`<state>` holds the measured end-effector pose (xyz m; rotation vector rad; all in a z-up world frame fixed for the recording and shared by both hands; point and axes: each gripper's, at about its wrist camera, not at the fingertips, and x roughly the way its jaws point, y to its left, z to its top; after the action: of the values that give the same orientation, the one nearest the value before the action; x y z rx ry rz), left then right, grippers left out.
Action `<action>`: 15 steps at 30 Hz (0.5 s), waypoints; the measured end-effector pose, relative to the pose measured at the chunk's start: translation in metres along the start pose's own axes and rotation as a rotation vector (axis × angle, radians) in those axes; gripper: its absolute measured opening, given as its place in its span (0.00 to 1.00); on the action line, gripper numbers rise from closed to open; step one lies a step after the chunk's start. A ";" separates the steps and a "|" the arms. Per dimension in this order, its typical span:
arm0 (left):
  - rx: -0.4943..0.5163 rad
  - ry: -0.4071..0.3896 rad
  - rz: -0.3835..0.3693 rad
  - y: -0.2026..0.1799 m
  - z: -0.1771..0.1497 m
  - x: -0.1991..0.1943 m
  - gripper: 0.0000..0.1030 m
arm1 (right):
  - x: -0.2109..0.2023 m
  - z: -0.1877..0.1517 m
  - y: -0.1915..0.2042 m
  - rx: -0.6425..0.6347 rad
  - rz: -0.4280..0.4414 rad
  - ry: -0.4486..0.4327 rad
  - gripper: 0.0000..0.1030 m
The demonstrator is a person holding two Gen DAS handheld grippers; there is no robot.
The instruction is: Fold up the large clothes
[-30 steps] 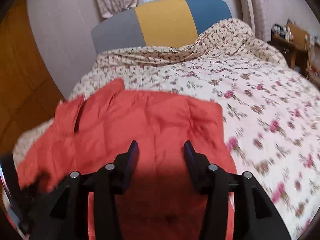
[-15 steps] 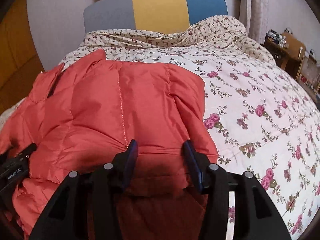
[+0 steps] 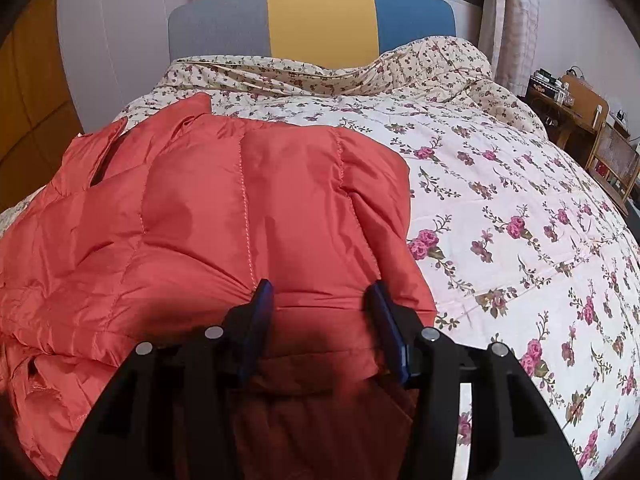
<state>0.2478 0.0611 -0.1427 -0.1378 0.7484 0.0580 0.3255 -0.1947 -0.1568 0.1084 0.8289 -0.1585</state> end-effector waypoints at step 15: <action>-0.476 -0.078 0.242 0.195 -0.047 -0.089 0.97 | -0.001 0.000 0.000 0.003 -0.001 -0.001 0.50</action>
<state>0.1310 0.2466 -0.1363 -0.4947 0.6594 0.4707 0.3255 -0.1947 -0.1561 0.1106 0.8281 -0.1609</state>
